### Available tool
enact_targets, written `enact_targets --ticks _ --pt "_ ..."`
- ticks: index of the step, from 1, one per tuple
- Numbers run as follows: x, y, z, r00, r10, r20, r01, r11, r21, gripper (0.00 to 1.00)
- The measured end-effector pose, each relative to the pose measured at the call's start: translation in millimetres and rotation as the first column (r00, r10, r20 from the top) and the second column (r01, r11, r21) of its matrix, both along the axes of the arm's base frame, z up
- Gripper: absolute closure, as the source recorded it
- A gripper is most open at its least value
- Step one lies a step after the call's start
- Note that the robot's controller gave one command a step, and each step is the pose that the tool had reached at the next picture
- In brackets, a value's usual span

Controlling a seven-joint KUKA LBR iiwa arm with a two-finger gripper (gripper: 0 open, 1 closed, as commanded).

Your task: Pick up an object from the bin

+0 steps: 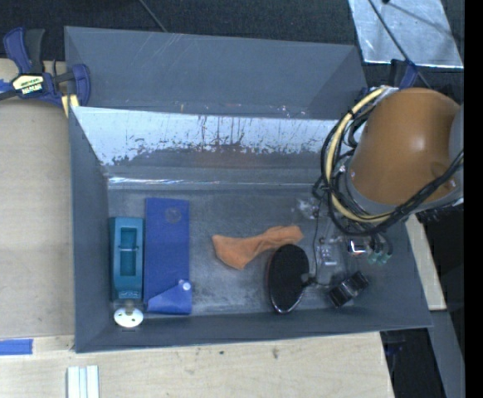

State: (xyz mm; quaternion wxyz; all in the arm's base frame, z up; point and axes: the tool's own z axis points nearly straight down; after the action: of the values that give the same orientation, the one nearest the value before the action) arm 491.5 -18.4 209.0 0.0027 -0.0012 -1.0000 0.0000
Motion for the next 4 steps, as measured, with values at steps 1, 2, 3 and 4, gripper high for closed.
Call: enact_targets --ticks 1,2,3,4 --pt "1.8 0.0 3.9 1.0 0.0 0.009 0.0 1.0 0.0 0.0" --pt "54.4 21.3 -24.6 0.998 0.064 0.014 -0.064 0.998 -0.001 0.0" --pt "70.7 32.8 -42.4 0.997 0.08 0.012 -0.08 0.997 0.0 0.0" --pt "31.9 24.3 -94.3 1.0 0.022 0.014 -0.022 1.0 0.0 0.0"
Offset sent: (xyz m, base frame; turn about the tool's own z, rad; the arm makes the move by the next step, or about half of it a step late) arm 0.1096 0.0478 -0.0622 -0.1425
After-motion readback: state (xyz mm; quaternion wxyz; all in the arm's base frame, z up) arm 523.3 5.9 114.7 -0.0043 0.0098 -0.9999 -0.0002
